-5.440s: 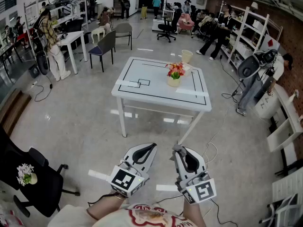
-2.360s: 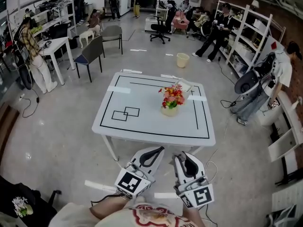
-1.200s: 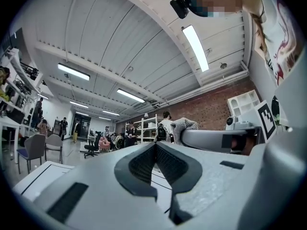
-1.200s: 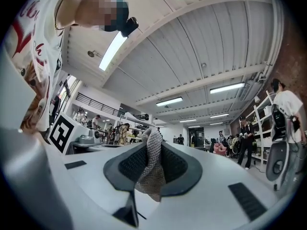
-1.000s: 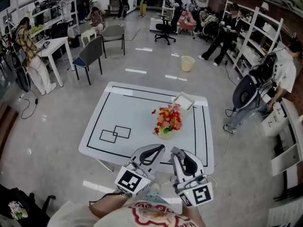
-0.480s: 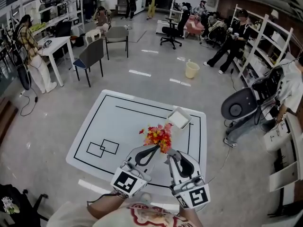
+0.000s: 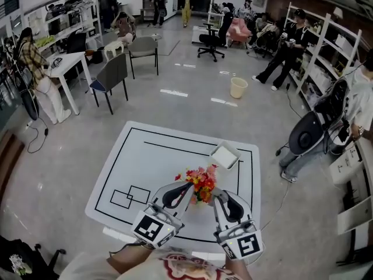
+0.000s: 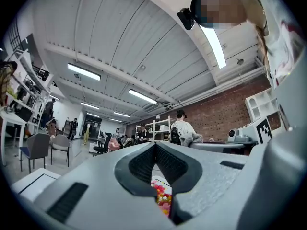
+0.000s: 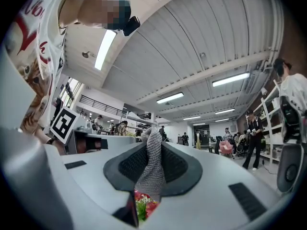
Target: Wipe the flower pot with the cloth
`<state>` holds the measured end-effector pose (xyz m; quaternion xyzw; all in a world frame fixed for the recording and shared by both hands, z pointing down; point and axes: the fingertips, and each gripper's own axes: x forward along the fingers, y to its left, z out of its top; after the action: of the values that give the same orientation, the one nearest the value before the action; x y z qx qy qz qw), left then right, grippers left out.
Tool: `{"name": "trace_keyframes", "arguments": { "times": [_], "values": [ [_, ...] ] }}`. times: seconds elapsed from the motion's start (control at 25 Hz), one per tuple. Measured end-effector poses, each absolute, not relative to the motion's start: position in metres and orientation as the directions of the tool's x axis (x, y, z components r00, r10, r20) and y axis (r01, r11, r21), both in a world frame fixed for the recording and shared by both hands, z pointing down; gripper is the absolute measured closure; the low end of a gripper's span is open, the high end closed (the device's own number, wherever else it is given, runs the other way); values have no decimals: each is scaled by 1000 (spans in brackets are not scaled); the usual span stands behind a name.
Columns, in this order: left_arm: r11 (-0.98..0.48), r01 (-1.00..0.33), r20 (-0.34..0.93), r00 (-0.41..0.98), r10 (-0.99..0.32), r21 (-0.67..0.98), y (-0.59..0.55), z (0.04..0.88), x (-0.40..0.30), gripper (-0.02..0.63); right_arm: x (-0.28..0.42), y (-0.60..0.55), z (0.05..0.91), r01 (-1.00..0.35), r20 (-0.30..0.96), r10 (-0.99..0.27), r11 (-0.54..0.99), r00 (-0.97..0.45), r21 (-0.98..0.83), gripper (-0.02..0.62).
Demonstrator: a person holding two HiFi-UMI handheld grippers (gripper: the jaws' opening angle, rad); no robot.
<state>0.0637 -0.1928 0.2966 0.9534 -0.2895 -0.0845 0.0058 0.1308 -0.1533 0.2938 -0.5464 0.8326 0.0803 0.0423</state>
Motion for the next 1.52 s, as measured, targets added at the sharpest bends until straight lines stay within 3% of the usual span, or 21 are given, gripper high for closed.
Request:
{"name": "trace_keyframes", "arguments": {
  "times": [0.48,1.52],
  "values": [
    [-853,-520,-119,845,-522,52,-208,311,78,604,163,-162,312,-952,-111,-946,298,-304,71,526],
    [-813,-576,10,817,-577,84,-212,364,77,604,198,-182,387,-957,9,-957,290,-290,-1,526]
  ]
}}
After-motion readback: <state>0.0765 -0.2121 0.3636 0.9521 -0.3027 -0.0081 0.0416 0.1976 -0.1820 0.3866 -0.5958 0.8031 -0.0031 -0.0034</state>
